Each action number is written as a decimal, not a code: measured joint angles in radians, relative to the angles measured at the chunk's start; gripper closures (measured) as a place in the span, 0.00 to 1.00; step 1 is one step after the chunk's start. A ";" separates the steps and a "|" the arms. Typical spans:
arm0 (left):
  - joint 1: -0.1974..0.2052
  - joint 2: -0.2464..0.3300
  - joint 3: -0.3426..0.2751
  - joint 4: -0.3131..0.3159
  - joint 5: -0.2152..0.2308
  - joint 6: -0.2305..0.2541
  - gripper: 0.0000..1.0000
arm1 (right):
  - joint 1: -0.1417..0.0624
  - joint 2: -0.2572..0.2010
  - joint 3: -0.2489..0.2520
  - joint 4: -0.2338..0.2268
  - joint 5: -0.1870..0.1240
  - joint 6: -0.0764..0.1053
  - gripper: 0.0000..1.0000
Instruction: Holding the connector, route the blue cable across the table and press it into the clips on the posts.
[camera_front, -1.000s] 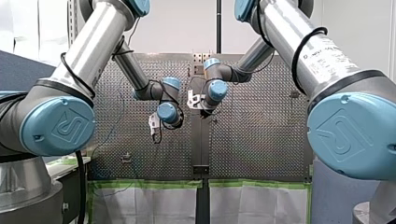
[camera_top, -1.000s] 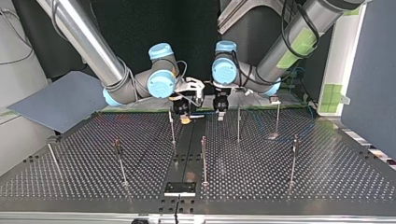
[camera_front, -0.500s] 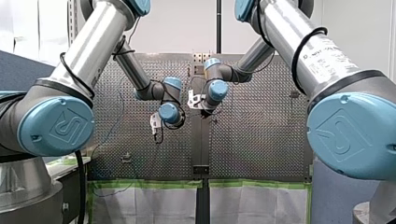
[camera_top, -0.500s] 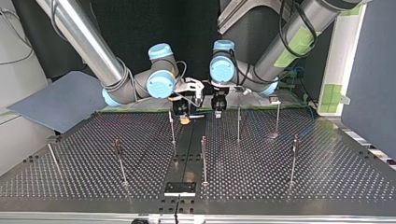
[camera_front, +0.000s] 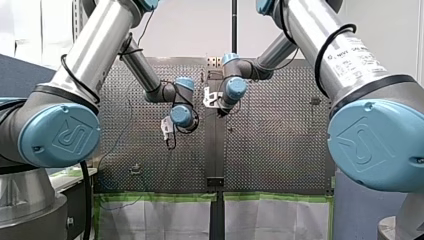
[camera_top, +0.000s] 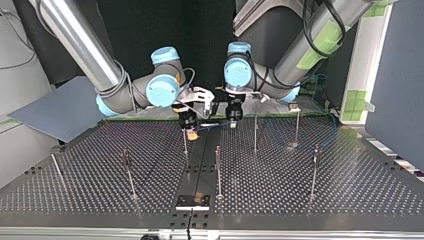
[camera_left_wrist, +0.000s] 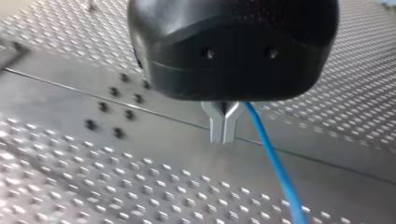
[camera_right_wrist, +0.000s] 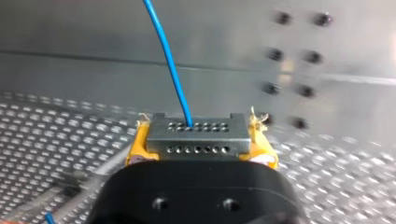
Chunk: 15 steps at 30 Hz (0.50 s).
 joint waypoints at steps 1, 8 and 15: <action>-0.001 0.011 0.000 -0.004 0.000 -0.002 1.00 | -0.002 -0.008 0.000 0.000 -0.001 0.000 1.00; -0.002 0.081 0.000 -0.038 -0.036 -0.006 1.00 | -0.007 -0.084 0.001 0.002 -0.016 0.005 1.00; 0.003 0.147 0.001 -0.066 -0.056 -0.002 1.00 | -0.005 -0.162 0.001 0.005 -0.058 0.013 1.00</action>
